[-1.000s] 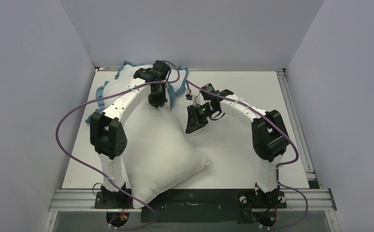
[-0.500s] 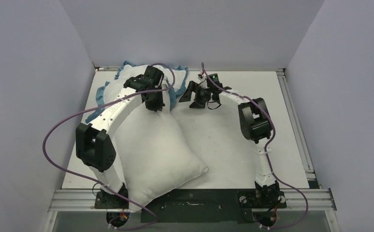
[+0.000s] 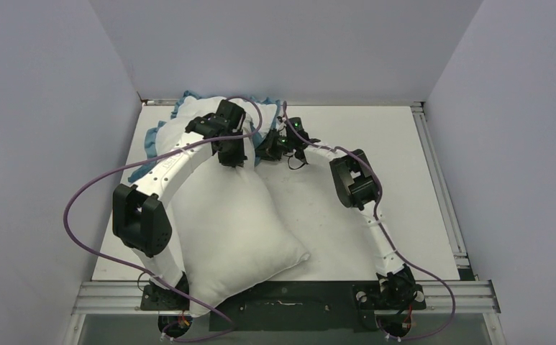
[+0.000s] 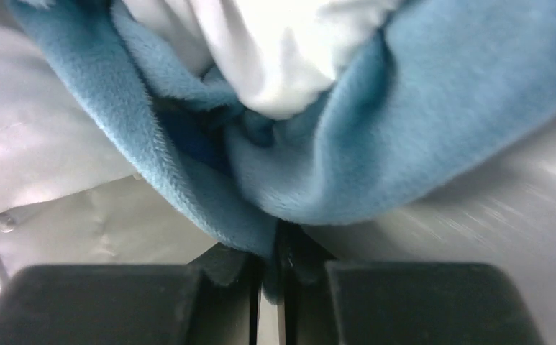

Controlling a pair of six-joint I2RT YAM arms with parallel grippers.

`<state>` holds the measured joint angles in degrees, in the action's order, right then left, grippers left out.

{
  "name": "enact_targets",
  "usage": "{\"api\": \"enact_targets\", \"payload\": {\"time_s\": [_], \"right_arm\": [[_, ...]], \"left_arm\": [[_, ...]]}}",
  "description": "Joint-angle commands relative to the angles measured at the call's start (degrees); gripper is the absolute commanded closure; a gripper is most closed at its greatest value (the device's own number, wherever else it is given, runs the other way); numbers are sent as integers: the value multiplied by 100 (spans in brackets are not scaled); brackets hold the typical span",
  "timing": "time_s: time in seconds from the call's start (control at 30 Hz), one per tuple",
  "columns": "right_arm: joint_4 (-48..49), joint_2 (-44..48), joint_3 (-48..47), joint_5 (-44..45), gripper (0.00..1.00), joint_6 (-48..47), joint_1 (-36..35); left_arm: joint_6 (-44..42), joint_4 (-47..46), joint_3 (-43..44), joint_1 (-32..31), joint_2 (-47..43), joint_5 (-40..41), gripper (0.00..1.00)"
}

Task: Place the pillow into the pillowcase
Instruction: Stuff the pillow into the pillowcase.

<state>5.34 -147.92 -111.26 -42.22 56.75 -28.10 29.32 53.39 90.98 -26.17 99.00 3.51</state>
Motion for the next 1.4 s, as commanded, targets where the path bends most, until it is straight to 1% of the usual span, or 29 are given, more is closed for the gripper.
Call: {"api": "enact_targets", "payload": {"time_s": [0.0,0.03,0.2,0.3,0.33,0.4,0.5,0.57,0.6,0.67,0.7,0.77,0.8,0.87,0.97,1.03,1.1,1.17,1.27,1.37], "right_arm": [[586,286,284,-39,95,262,131],[624,427,432,-148,95,239,151],[151,1461,1371,-667,95,-429,204],[-434,2258,2151,-883,95,-1055,200],[-711,2492,2415,-945,95,-1185,191],[-1329,2946,2804,-1043,95,-1773,155],[-2592,3459,3116,-881,95,-2827,29],[-3176,3700,3277,-642,95,-3295,-45],[-3239,3848,3412,-550,95,-3351,-33],[-3009,3979,3632,-439,94,-3195,45],[-2850,3973,3661,-407,90,-3037,92],[-2482,3838,3569,-368,78,-2726,151],[-2295,3731,3462,-302,70,-2594,163],[-1967,3472,3141,-142,55,-2348,164],[-1465,2993,2529,203,33,-1886,172],[-1050,2684,2275,424,23,-1572,182],[-736,2339,1981,573,21,-1261,190],[-595,1872,1604,646,24,-1030,170],[-579,1316,1017,673,32,-822,106],[-310,882,500,569,42,-599,19]], "left_arm": [[-167,173,141,-27,-311,-298,100],[-191,199,192,6,-320,-298,100],[-271,322,558,68,-268,-228,100],[-294,382,773,62,-210,-255,100],[-295,391,806,53,-210,-278,100],[-284,396,781,31,-218,-322,100],[-241,353,574,-22,-285,-329,100],[-213,327,369,-58,-359,-349,100],[-197,322,286,-81,-403,-344,100],[-164,285,109,-140,-513,-342,100],[-147,259,26,-161,-580,-350,100],[-105,207,-161,-185,-723,-351,100],[-77,177,-246,-191,-768,-351,100],[-31,95,-443,-203,-920,-539,100],[51,3,-676,-236,-1069,-593,100],[92,-20,-793,-260,-1144,-607,100],[113,-34,-902,-280,-1211,-612,100],[129,-30,-965,-298,-1269,-610,100],[129,-18,-1023,-301,-1363,-600,100],[152,-26,-1076,-301,-1424,-617,100]]}}
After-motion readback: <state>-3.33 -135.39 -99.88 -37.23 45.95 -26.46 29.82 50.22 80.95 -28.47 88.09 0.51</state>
